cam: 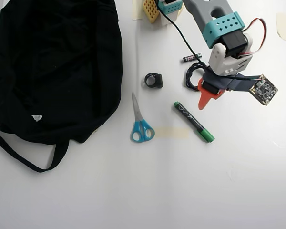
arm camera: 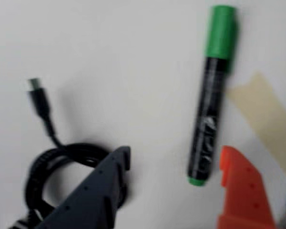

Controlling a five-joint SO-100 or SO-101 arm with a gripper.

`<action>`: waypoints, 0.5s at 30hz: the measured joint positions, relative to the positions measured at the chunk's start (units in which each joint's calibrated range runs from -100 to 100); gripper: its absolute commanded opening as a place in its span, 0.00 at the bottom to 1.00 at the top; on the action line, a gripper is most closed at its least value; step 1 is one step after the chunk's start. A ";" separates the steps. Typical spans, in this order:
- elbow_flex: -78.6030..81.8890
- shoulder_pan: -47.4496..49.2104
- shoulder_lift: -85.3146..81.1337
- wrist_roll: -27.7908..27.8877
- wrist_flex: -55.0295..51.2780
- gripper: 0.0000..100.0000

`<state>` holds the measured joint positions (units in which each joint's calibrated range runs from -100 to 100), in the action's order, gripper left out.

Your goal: Put the green marker into the black bag

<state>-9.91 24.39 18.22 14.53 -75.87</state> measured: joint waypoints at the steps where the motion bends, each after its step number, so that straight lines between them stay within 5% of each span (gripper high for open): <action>1: 0.00 0.15 0.42 0.00 0.00 0.25; 15: -6.76 -2.28 12.70 -3.96 1.55 0.25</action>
<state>-16.67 22.12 30.93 10.57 -74.32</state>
